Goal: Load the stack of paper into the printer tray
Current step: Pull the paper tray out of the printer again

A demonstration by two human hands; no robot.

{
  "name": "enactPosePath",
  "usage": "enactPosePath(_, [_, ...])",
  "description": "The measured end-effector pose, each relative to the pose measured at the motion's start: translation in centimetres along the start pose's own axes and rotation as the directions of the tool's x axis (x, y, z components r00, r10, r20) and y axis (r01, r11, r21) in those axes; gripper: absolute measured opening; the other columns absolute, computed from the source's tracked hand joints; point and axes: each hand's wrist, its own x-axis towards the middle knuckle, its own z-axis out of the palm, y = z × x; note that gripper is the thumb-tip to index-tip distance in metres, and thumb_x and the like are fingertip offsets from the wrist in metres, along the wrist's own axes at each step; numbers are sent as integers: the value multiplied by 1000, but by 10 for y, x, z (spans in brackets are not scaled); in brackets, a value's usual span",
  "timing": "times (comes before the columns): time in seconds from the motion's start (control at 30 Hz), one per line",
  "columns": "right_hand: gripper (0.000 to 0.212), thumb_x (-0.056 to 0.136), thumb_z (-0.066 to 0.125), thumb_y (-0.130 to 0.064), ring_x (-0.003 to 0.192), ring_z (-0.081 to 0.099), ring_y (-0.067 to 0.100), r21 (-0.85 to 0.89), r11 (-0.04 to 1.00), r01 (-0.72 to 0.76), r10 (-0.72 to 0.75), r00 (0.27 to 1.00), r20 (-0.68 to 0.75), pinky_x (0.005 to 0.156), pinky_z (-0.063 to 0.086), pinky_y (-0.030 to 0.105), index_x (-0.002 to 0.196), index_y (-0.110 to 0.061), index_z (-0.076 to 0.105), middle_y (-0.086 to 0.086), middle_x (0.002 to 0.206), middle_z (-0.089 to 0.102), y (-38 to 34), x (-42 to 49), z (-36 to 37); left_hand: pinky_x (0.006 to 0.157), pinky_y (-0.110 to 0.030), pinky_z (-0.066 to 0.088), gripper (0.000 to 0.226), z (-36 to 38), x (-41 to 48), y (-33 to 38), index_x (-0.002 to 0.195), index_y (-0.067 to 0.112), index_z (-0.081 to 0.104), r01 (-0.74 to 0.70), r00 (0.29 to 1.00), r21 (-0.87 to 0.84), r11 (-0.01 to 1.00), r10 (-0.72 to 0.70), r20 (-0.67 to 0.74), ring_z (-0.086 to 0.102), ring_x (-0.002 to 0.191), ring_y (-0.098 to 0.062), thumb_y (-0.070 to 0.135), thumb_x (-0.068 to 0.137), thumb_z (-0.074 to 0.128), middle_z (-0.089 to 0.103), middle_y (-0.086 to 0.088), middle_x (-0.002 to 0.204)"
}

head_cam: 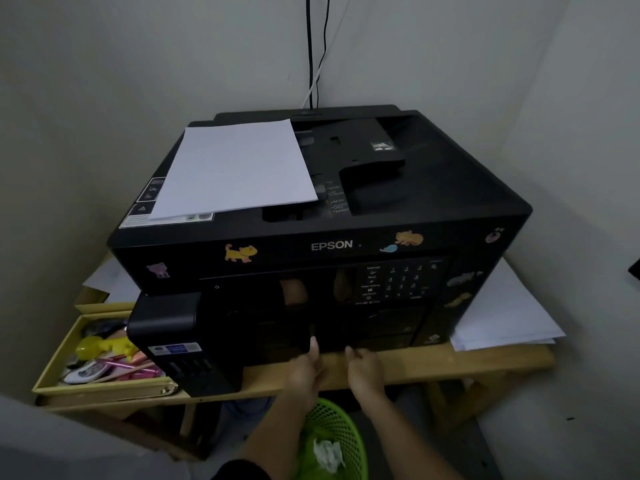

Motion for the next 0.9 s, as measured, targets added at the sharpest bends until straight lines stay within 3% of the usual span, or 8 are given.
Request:
enactPosePath(0.1, [35,94,54,-27,109,60,33,408,876,-258,207,964,165,96,49,46,115,0,59,19,115,64,-6,12,3,118,-39,26,54,2,-1,0,144,-2,32,39,995,-206,978,-21,93,34,139,-31,30,101,39,38,-21,148])
enactPosePath(0.23, [42,93,56,-23,126,49,29,717,584,-381,235,925,299,97,44,43,130,-3,48,14,132,54,1,21,5,102,-30,37,41,5,4,-2,129,0,49,-3,997,-322,947,28,73,60,103,-20,27,102,38,64,-14,115])
enactPosePath(0.33, [39,93,55,-23,119,52,24,791,474,-387,211,922,324,95,44,40,127,-3,51,13,128,57,5,24,8,88,-27,46,40,3,9,-8,111,2,58,-16,997,-352,936,39,59,61,88,-14,33,101,36,70,-9,92])
enactPosePath(0.47, [32,91,58,-28,94,60,16,790,464,-402,212,916,341,85,49,31,113,-5,57,9,106,65,5,31,11,89,-27,44,55,-3,16,-9,117,5,60,-11,994,-382,924,53,101,62,104,-17,49,95,36,67,-12,113])
enactPosePath(0.6, [23,92,57,-32,52,41,9,745,514,-426,236,905,354,54,36,23,85,-10,58,-3,49,48,11,40,15,83,-26,50,69,-4,25,-14,124,2,58,-4,995,-323,946,35,91,66,101,-16,58,91,35,72,-11,110])
enactPosePath(0.67, [26,92,55,-34,46,34,9,724,551,-415,230,909,347,48,30,24,79,-11,58,-2,51,38,14,43,16,93,-30,48,74,-4,27,-16,128,1,57,-6,996,-307,952,32,78,63,109,-21,61,88,36,67,-15,121])
enactPosePath(0.77, [30,88,59,-41,40,45,8,691,580,-431,280,902,328,34,36,20,88,-11,59,-1,53,50,15,41,18,97,-40,48,79,0,25,-19,125,3,59,-20,999,-341,940,35,37,63,110,-29,65,79,46,65,-19,121])
enactPosePath(0.9, [61,73,73,-49,86,63,28,695,598,-400,424,893,150,58,52,33,112,-5,55,15,101,65,18,31,25,90,-45,53,78,11,18,-23,120,7,61,-31,997,-386,922,-1,-82,64,107,-35,69,75,50,65,-18,120])
